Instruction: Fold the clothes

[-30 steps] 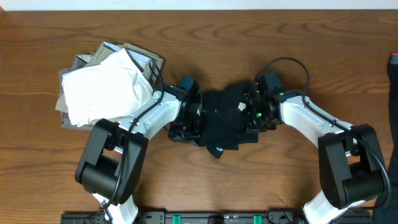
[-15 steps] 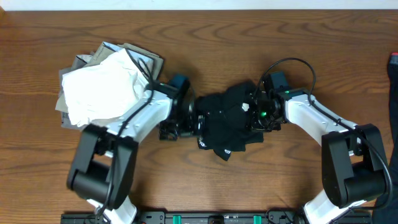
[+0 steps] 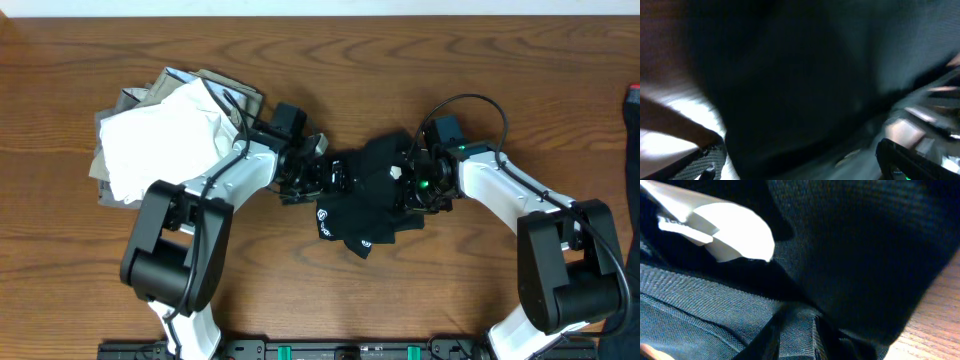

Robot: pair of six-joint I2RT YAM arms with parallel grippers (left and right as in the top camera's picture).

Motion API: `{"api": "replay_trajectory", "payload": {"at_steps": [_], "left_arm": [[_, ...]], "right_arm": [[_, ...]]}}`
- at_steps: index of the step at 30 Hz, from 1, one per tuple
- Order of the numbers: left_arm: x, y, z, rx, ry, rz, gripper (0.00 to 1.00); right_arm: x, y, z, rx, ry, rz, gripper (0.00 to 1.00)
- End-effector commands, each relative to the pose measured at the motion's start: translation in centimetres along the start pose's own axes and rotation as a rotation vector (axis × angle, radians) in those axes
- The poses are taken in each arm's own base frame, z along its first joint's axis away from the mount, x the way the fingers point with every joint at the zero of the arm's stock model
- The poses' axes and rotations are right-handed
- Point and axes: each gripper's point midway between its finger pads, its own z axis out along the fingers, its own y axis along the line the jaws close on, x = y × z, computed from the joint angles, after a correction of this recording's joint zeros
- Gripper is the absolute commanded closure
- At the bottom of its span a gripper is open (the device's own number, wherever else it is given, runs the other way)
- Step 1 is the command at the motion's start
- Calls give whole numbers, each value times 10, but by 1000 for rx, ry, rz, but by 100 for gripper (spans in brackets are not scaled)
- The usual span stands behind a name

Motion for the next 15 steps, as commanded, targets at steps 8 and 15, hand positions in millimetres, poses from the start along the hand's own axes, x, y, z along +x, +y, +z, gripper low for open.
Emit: {"api": "replay_trajectory", "payload": {"at_steps": [8,15], "left_arm": [[17,-2,44,202,151,-55,54],[10,-15,30,219,105,36,94]], "right_arm": [[15,-48,17,183,53,50,78],[4,-43,3,157,15,34,79]]}}
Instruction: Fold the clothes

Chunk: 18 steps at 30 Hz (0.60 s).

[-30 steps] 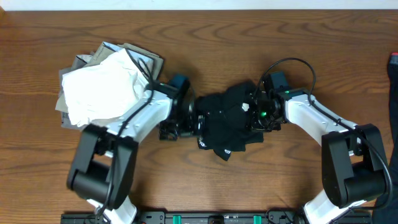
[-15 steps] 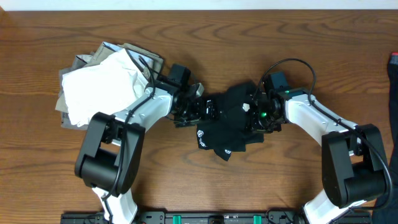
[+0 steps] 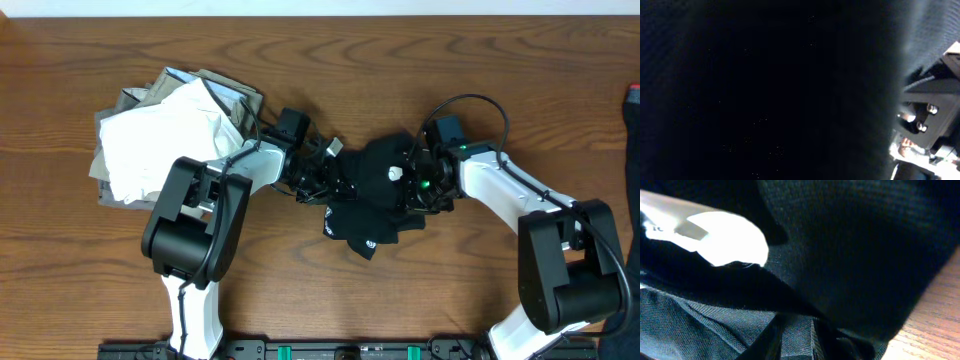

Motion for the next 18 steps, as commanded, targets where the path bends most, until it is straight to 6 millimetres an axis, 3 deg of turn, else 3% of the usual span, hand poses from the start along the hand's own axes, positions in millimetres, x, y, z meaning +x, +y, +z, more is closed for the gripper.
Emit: {"api": "replay_trajectory", "payload": {"at_steps": [1,6,11,14,18], "left_arm": [[5,-2,-3,-29,-9,61,94],[-10,-47,-53,-23,-159,226,95],[-30,-74,-149,-7,-414,289,94],[-37,-65,-208,-30,-563,285,94],[-37,-21,-269,-111,-692,253,94]], "right_arm": [[0,-39,-5,151,-3,37,79],[-26,-18,-76,122,-175,-44,75],[-39,18,-158,75,-423,-110,70],[-37,32,-193,48,-539,-128,69],[-27,40,-216,19,-603,-106,70]]}}
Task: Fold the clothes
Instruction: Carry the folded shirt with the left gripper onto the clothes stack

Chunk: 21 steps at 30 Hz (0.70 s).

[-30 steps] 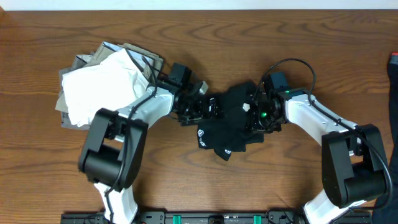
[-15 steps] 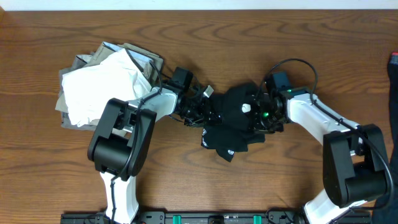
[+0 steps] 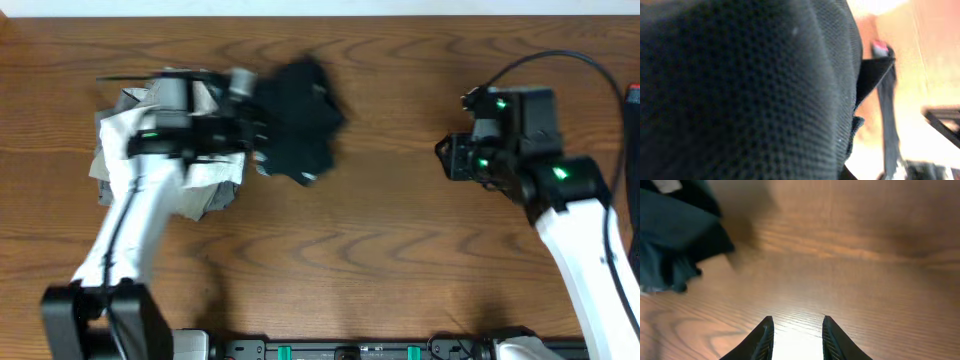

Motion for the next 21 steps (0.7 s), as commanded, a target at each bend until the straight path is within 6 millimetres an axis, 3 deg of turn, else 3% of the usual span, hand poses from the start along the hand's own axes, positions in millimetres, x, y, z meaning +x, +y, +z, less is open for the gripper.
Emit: {"api": "replay_trajectory", "payload": {"at_steps": [1,6,10,11,12,14,15,21], "left_arm": [[-15,39,-36,-70,-74,51,94],[-26,118,-89,-293,-167,28,94],[-18,175,-128,-473,-203,-87,94],[-17,181,-132,-492,-204,-100,92],[-14,190,-136,-512,-205,-121,77],[-11,200,-138,-518,-205,-156,33],[-9,204,-138,-518,-203,-178,2],[-8,198,-145,-528,-215,-265,2]], "right_arm": [[4,1,-6,6,-1,43,70],[16,4,-7,-9,48,64,74],[26,4,-8,-6,88,69,75],[28,4,-8,-6,94,69,75],[30,6,-8,-8,102,66,75],[32,7,-8,-9,112,62,75],[33,8,-8,-10,112,60,75],[26,13,-17,-28,65,47,69]]}}
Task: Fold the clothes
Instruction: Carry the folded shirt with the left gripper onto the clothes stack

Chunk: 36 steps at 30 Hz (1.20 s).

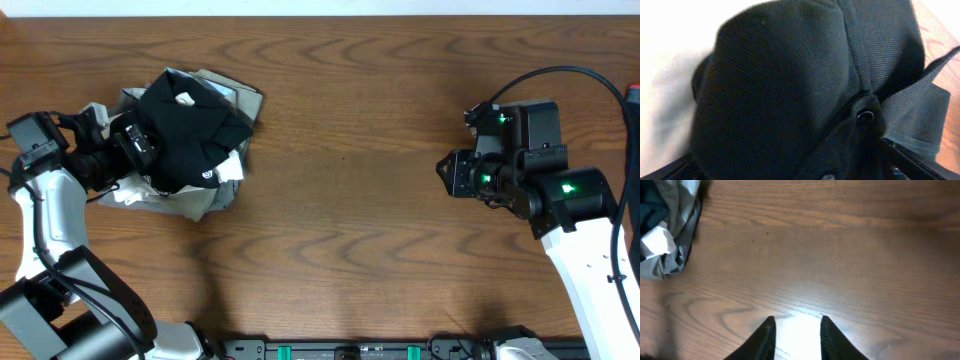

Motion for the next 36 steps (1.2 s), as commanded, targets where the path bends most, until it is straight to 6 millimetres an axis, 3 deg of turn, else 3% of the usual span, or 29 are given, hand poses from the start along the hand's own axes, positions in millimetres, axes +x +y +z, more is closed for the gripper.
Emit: {"api": "replay_trajectory", "payload": {"at_steps": [1,4,6,7,10,14,15,16,22,30,36], "left_arm": [[-12,-5,-18,-32,-32,-23,2],[-27,-34,-55,-19,-82,15,2],[-30,-71,-86,28,-103,60,2],[-25,-95,-106,38,-106,119,2],[-9,-135,-141,3,-133,270,2],[26,-179,-184,-10,-207,440,2],[35,-186,-195,-9,-227,475,2],[43,-191,-204,-14,-247,498,2],[80,-175,-246,-155,-326,526,2],[91,-172,-252,-155,-338,529,2],[91,-172,-251,-155,-336,529,2]], "right_arm": [[-5,10,-14,-35,-58,-22,69],[-18,25,-32,-97,-155,-97,65],[-28,35,-49,-129,-241,-154,62],[-34,39,-61,-139,-300,-185,60],[-46,49,-88,-159,-423,-246,54],[-53,58,-117,-179,-538,-276,28],[-52,59,-123,-182,-555,-280,12],[-51,59,-126,-183,-565,-283,1],[-46,60,-134,-189,-577,-286,1],[-24,53,-119,-179,-462,-259,1],[-6,73,-118,-316,-387,-283,1]]}}
